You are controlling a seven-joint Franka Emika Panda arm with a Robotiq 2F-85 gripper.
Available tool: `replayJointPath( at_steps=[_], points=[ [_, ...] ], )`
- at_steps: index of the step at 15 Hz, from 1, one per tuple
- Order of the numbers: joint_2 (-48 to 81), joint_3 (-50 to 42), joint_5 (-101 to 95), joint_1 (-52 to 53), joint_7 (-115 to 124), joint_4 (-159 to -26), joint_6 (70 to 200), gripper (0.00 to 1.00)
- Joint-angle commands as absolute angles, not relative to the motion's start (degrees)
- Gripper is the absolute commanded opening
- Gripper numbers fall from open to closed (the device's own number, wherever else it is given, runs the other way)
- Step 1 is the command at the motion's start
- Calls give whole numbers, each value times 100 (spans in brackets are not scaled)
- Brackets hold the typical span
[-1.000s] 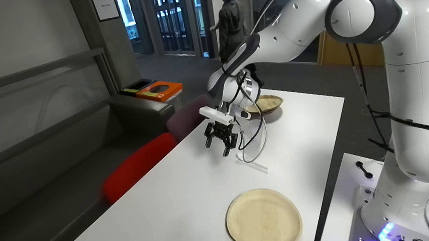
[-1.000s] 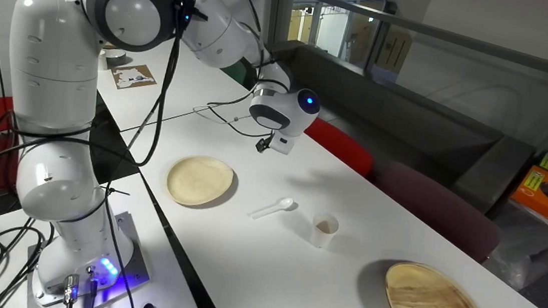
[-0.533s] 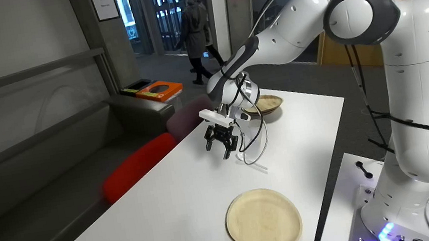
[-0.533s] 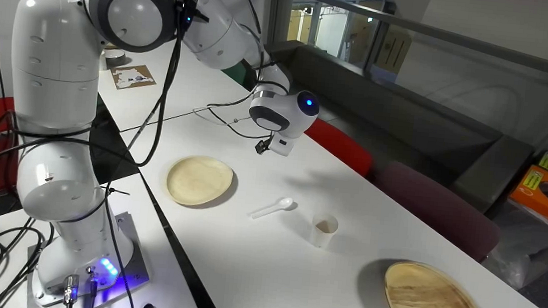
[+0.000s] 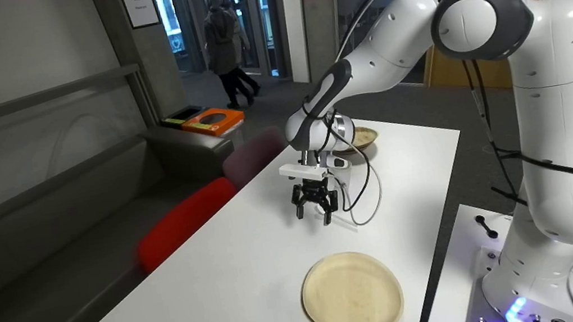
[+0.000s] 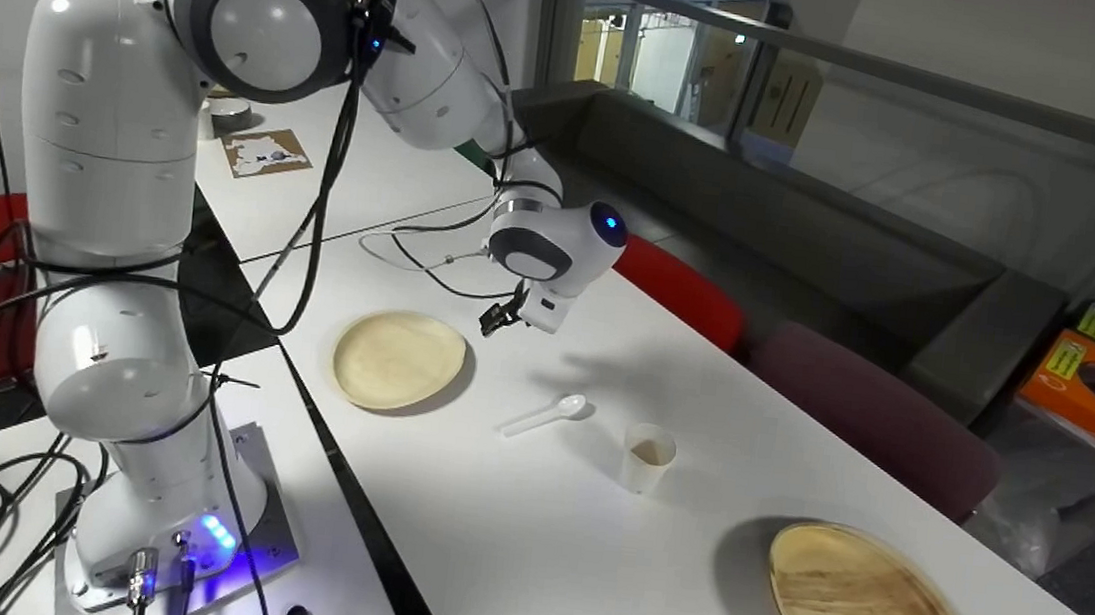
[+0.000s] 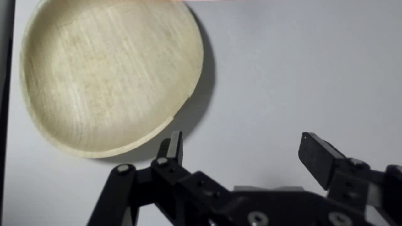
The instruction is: Stack up the brown plates on the right side and then move them to the left
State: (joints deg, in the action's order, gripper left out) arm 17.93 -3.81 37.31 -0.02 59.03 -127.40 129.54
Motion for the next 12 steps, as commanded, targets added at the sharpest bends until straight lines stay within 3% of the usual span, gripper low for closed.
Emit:
replayJointPath(
  at_steps=[1, 4, 7, 12],
  points=[
    [1117, -683, 2729, 89, 6782, -13492, 12889, 100],
    [1071, -619, 2520, -32, 7080, -13671, 12793, 100],
    [1335, -308, 3646, -193, 6524, -13627, 12311, 100],
    [1849, -135, 4626, -4, 6474, -13736, 12595, 100]
  ],
)
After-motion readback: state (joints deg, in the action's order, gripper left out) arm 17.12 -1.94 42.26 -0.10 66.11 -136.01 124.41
